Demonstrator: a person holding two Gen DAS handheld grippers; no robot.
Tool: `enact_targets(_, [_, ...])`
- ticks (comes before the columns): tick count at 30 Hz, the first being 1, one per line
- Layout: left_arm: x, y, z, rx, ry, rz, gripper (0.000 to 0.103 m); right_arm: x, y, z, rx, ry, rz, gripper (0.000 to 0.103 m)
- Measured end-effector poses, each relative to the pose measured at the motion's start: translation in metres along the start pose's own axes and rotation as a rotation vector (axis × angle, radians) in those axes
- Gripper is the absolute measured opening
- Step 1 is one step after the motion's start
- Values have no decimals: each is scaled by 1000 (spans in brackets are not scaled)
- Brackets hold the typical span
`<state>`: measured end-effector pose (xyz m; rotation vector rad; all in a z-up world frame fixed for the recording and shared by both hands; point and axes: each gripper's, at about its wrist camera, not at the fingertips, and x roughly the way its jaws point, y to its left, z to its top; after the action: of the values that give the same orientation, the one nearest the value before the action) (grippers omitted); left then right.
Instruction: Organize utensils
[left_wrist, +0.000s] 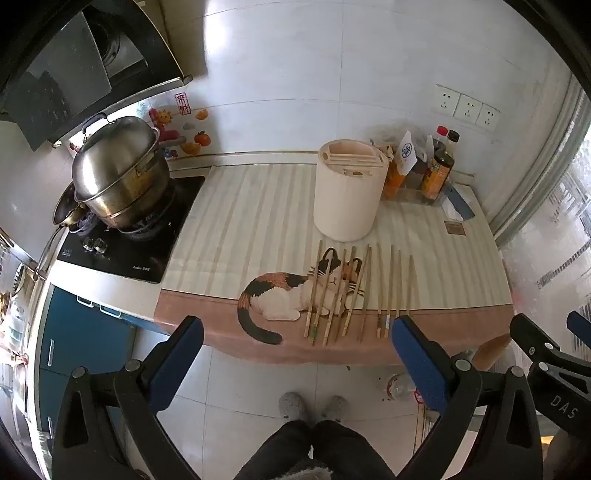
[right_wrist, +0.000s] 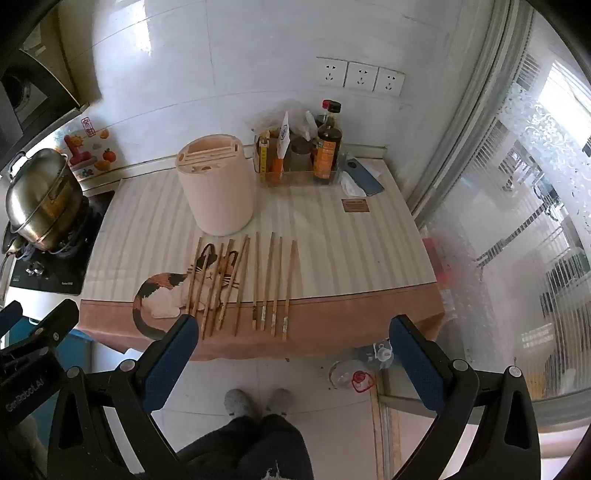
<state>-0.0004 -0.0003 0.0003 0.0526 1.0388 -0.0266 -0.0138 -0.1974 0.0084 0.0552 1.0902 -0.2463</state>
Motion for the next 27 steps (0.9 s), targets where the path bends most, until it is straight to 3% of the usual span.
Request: enact_targets(27, [-7,-12,-11,-6,24,-15,103,-12,-8,-7,-7,-8,-2,103])
